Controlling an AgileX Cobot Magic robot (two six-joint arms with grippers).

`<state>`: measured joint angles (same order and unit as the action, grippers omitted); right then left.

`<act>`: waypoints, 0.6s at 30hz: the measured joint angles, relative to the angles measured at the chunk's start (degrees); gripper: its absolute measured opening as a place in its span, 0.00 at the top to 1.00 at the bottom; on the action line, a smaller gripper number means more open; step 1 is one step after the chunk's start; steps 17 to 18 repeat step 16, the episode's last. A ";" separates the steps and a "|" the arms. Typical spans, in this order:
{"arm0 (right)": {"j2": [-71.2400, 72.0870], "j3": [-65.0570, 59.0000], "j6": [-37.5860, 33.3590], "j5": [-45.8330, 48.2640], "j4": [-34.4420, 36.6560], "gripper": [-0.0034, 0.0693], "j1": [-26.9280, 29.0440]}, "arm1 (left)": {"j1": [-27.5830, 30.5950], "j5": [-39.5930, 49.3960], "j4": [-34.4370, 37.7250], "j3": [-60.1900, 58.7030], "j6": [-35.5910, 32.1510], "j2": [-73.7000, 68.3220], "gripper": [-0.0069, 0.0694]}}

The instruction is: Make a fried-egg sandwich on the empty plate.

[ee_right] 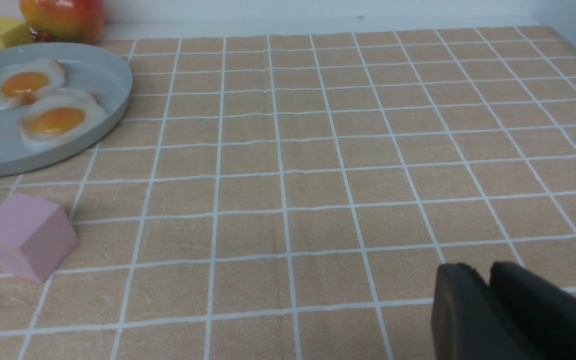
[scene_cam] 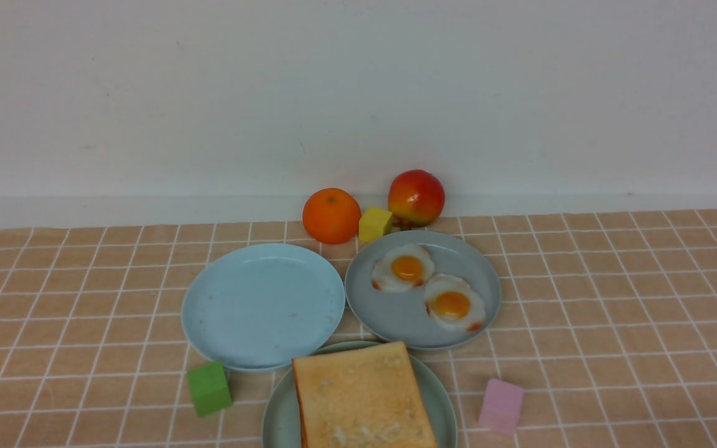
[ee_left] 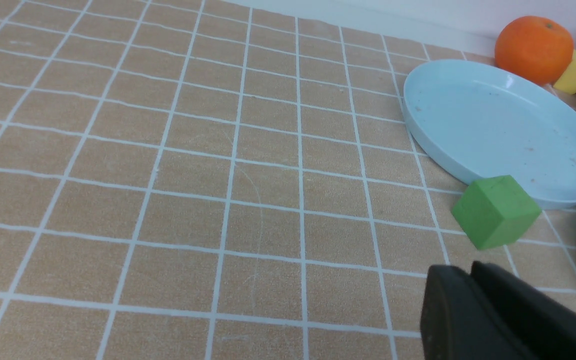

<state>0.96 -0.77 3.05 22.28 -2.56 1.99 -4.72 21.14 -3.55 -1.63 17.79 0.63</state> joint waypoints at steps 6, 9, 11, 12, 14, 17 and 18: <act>0.00 0.00 0.00 0.00 0.00 0.79 0.00 | 0.00 0.00 0.00 0.00 0.00 0.00 0.83; 0.00 0.00 0.00 0.00 0.00 0.79 0.00 | 0.00 0.00 0.00 0.00 0.00 0.00 0.83; 0.00 0.00 0.00 0.00 0.00 0.79 0.00 | 0.00 0.00 0.00 0.00 0.00 0.00 0.82; 0.00 0.00 0.00 0.00 0.00 0.78 0.00 | 0.00 0.00 0.00 0.00 0.00 0.00 0.82; 0.00 -0.02 0.00 0.00 0.00 0.78 0.00 | 0.00 0.00 0.00 0.00 0.00 0.00 0.82; 0.00 -0.02 0.00 0.00 0.00 0.77 0.00 | 0.00 0.00 0.00 0.00 0.00 0.00 0.82; 0.00 -0.02 0.00 0.00 0.00 0.77 0.00 | 0.00 0.00 0.00 0.00 0.00 0.00 0.82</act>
